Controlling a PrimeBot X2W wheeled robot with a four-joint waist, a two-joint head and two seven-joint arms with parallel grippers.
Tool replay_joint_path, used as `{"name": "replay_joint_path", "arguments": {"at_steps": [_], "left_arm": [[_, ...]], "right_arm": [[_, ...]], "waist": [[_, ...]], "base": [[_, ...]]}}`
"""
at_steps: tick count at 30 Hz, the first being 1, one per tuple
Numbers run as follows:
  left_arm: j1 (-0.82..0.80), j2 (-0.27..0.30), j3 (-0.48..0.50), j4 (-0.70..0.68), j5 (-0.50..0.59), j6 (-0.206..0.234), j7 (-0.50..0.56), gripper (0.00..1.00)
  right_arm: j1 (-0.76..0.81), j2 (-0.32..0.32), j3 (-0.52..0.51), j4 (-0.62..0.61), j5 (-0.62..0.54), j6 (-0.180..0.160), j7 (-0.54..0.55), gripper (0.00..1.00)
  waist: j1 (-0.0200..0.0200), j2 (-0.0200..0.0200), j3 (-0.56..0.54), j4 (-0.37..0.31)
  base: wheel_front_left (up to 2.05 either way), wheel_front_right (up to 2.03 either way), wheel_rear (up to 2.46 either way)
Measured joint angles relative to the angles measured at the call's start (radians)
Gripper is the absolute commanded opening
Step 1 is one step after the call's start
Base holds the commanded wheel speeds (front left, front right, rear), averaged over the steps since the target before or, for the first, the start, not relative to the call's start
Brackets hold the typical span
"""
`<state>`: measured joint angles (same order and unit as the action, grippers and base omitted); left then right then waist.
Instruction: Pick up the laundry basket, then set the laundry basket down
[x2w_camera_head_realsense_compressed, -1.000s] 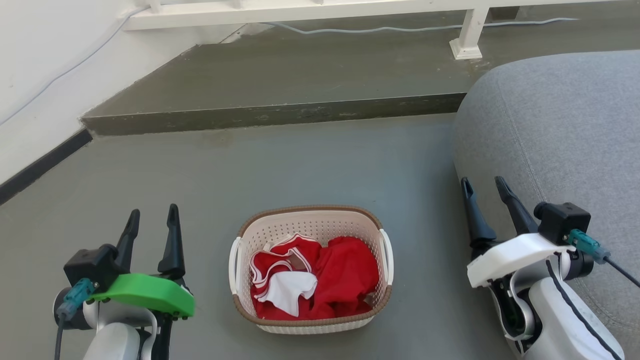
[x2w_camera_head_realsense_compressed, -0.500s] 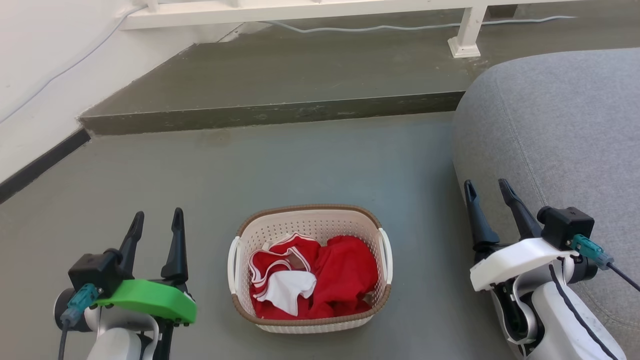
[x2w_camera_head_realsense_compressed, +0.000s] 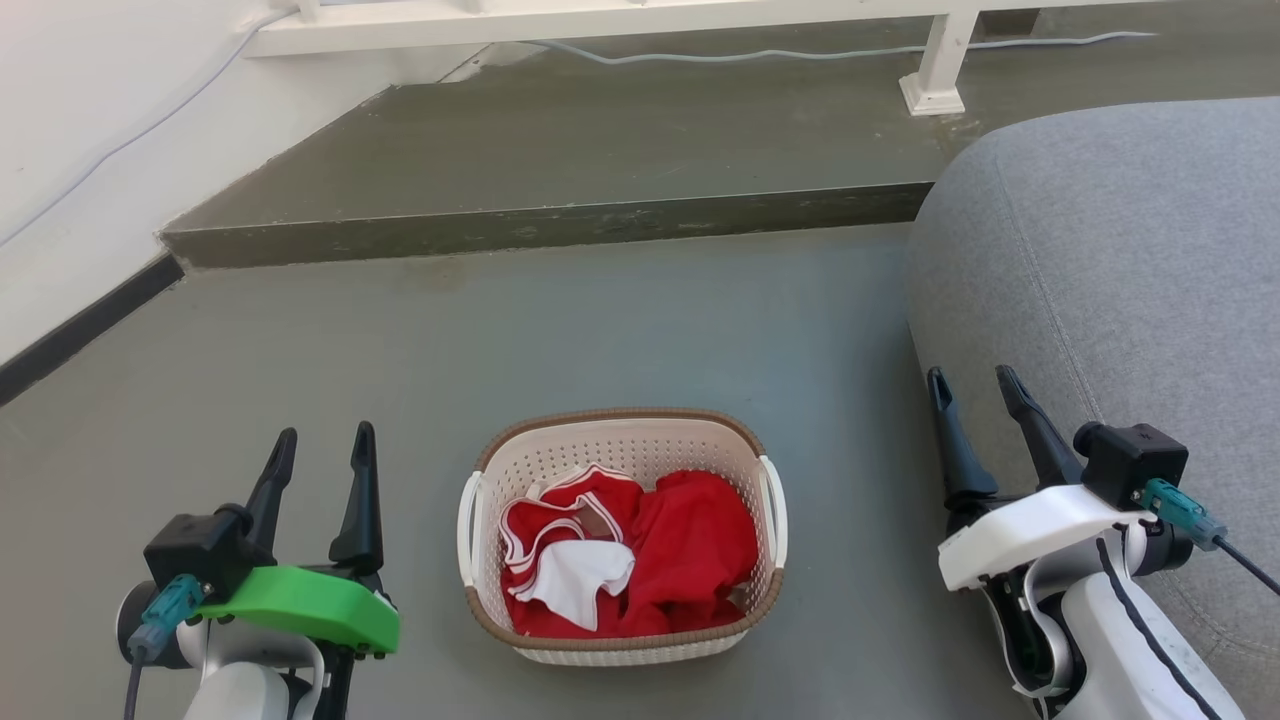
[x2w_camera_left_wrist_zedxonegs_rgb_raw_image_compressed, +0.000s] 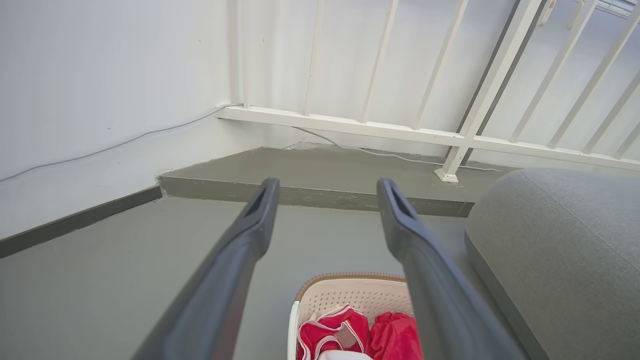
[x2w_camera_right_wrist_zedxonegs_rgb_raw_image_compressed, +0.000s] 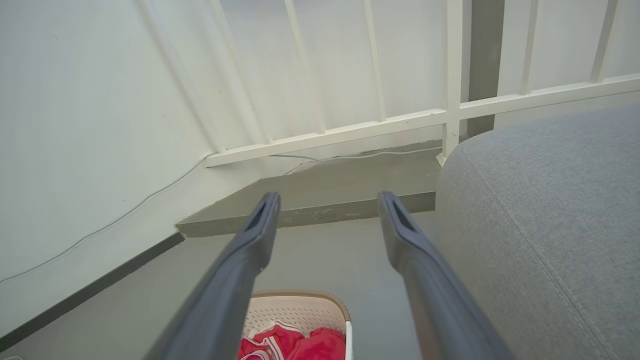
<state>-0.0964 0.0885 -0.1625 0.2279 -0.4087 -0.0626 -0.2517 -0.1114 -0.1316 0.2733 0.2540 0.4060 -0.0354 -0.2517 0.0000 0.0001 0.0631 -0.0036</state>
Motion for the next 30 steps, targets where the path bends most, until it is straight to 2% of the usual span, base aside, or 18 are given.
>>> {"name": "replay_joint_path", "arguments": {"at_steps": [17,18,24,30], "left_arm": [[0.015,-0.009,0.015,0.006,0.009,-0.026,0.000,1.00],[0.015,-0.010,0.014,0.009,0.009,-0.026,0.000,0.00],[0.035,-0.018,0.007,0.049,-0.004,-0.025,0.005,0.00],[0.034,-0.020,0.032,0.054,-0.066,-0.025,0.029,0.00]], "right_arm": [[0.008,0.011,-0.026,-0.001,-0.029,0.018,0.000,1.00],[0.012,0.012,-0.028,0.000,-0.029,0.018,0.000,0.00],[0.052,0.023,-0.029,0.032,-0.021,0.017,0.002,0.00],[0.052,0.029,-0.044,0.031,0.043,0.026,0.016,0.00]], "waist": [[0.0000,0.0000,0.002,0.001],[0.0000,0.0000,0.002,0.001],[0.0000,0.0000,0.001,0.001],[0.0000,0.0000,-0.004,0.001]], "base": [[0.00,0.00,0.00],[0.00,0.00,0.00],[0.00,0.00,0.00],[0.00,0.00,0.00]]}}
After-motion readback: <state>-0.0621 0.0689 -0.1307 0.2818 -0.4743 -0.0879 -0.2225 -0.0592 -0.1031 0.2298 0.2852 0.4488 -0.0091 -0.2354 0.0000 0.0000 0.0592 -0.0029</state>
